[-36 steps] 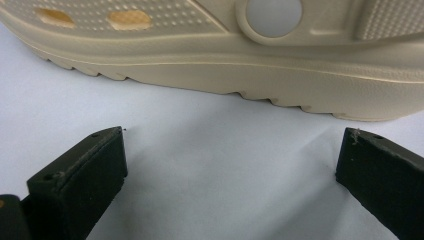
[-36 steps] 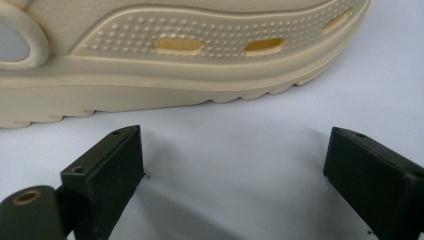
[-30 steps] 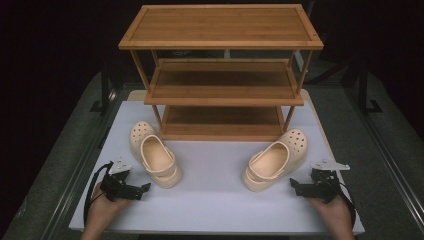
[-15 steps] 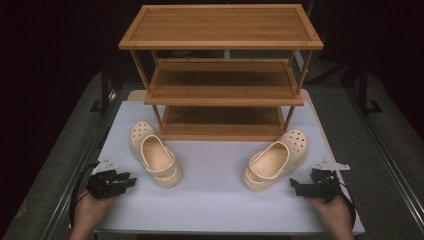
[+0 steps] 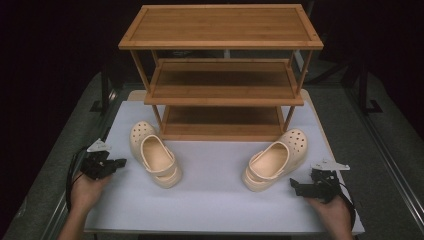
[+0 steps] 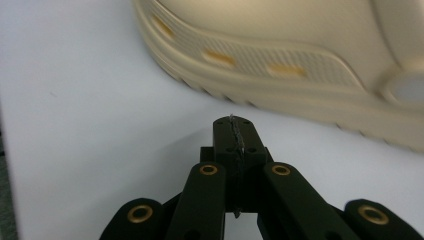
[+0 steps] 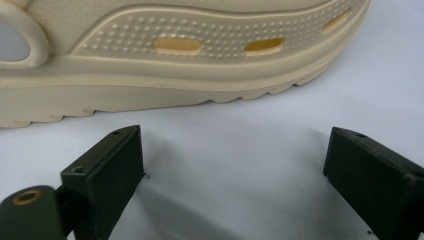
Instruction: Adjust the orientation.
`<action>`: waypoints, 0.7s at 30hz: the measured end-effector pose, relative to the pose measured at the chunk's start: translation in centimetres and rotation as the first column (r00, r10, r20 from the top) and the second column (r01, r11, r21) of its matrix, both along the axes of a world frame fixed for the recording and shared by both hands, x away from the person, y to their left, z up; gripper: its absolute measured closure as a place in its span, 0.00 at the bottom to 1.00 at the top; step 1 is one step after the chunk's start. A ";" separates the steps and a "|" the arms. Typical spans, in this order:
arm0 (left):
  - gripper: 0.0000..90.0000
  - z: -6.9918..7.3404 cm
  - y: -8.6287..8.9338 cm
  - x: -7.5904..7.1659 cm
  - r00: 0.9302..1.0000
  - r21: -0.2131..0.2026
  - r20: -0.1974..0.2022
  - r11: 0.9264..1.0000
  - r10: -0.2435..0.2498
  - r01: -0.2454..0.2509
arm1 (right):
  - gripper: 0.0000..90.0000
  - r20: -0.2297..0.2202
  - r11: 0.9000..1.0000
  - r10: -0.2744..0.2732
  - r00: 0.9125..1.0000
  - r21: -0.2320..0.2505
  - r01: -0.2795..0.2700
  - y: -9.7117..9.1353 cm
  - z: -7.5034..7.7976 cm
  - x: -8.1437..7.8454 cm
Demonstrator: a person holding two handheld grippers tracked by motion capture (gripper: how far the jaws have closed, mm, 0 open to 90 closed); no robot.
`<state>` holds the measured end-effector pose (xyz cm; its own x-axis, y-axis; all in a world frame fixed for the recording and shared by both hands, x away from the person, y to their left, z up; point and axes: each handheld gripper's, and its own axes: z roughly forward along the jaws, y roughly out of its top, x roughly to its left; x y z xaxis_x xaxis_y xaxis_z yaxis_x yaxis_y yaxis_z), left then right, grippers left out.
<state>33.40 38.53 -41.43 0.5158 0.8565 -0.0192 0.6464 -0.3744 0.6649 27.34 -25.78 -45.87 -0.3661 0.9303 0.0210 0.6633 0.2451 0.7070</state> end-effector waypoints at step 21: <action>1.00 4.0 -0.2 10.4 0.996 -0.026 0.080 0.999 0.045 -0.043 | 0.09 0.003 1.000 0.001 1.000 0.001 -0.001 0.0 0.0 0.0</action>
<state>43.79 38.32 -37.39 0.4783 0.8782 -0.0003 0.6058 -0.3297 0.7241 27.37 -25.82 -45.89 -0.3668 0.9300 0.0212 0.6612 0.2446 0.7092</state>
